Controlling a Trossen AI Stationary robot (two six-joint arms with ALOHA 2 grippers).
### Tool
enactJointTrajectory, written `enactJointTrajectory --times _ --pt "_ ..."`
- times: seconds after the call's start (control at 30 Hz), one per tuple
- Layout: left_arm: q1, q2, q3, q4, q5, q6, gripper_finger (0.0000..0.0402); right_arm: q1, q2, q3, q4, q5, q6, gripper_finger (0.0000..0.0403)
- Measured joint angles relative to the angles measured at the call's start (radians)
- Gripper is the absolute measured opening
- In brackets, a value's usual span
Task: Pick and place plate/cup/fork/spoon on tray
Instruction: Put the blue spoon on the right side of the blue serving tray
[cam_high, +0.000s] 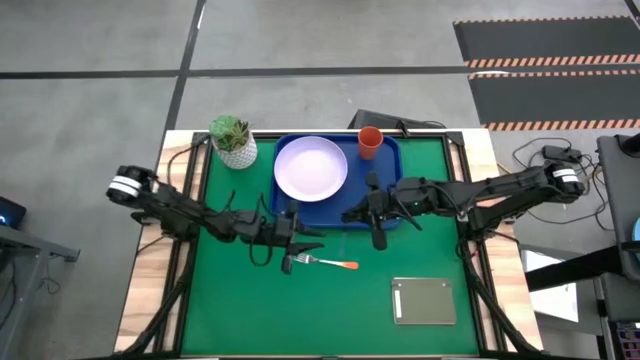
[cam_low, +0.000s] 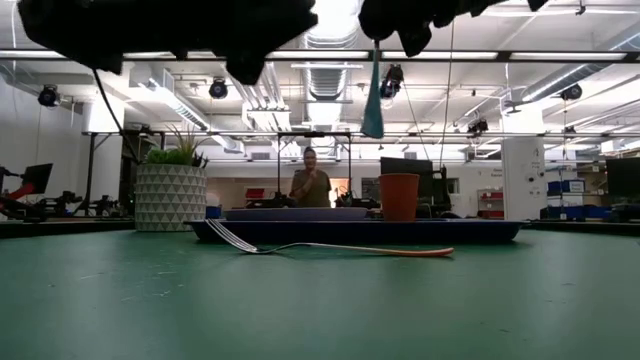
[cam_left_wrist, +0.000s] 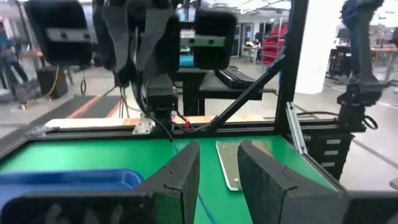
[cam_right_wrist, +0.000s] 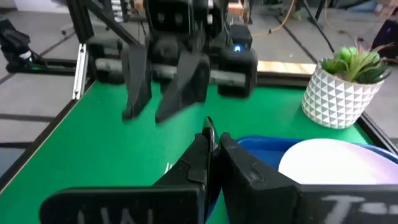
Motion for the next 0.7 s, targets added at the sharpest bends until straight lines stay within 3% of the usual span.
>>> enactJointTrajectory --times 0.33,0.7 --pt "0.070 0.165 0.051 0.058 0.000 -0.200 0.0090 0.000 0.018 -0.032 0.102 -0.002 -0.054 0.0013" --pt "0.074 0.217 0.104 0.059 0.004 -0.209 0.0090 0.000 0.020 -0.032 0.107 0.024 -0.094 0.0013"
